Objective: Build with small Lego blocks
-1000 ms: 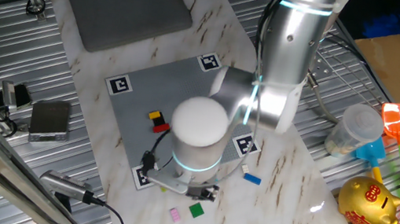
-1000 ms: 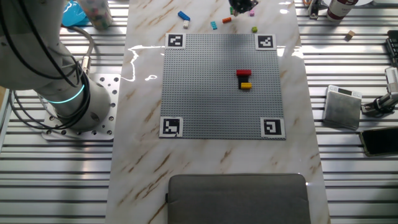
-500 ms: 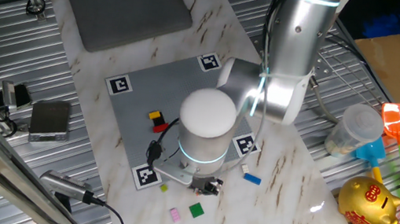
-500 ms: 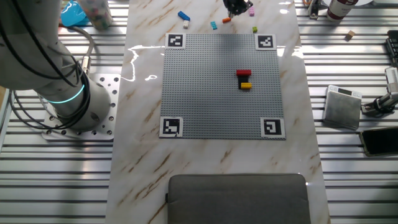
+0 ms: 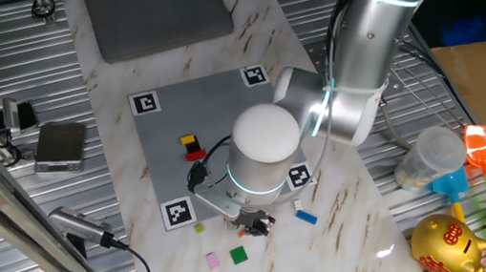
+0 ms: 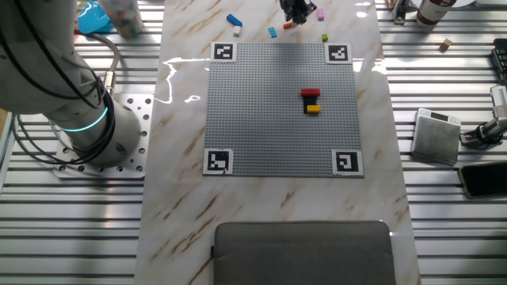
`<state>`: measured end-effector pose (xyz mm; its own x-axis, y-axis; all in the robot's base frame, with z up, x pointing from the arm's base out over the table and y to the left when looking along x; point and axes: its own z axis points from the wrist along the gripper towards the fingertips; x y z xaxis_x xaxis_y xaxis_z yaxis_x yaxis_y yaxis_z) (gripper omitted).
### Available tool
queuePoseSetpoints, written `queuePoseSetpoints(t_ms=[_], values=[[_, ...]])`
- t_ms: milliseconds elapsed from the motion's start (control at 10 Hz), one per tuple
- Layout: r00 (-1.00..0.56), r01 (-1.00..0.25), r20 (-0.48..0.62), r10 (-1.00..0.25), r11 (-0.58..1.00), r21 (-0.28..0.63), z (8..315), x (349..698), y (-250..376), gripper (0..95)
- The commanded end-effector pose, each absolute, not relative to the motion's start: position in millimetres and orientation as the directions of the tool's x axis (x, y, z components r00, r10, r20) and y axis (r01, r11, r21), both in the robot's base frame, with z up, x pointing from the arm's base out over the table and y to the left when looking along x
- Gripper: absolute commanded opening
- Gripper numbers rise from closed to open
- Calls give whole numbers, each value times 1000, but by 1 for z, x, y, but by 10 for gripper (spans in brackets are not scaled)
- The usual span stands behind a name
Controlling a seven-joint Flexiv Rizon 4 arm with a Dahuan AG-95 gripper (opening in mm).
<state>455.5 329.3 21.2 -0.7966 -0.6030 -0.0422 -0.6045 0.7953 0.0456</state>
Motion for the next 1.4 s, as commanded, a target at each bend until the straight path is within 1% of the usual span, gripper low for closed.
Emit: queuePoseSetpoints(t_ms=[100, 1400], values=[[-802, -597, -45, -596, 801, 46, 19, 453, 329, 190], [-818, -575, -48, -573, 817, 50, 15, 454, 333, 190]])
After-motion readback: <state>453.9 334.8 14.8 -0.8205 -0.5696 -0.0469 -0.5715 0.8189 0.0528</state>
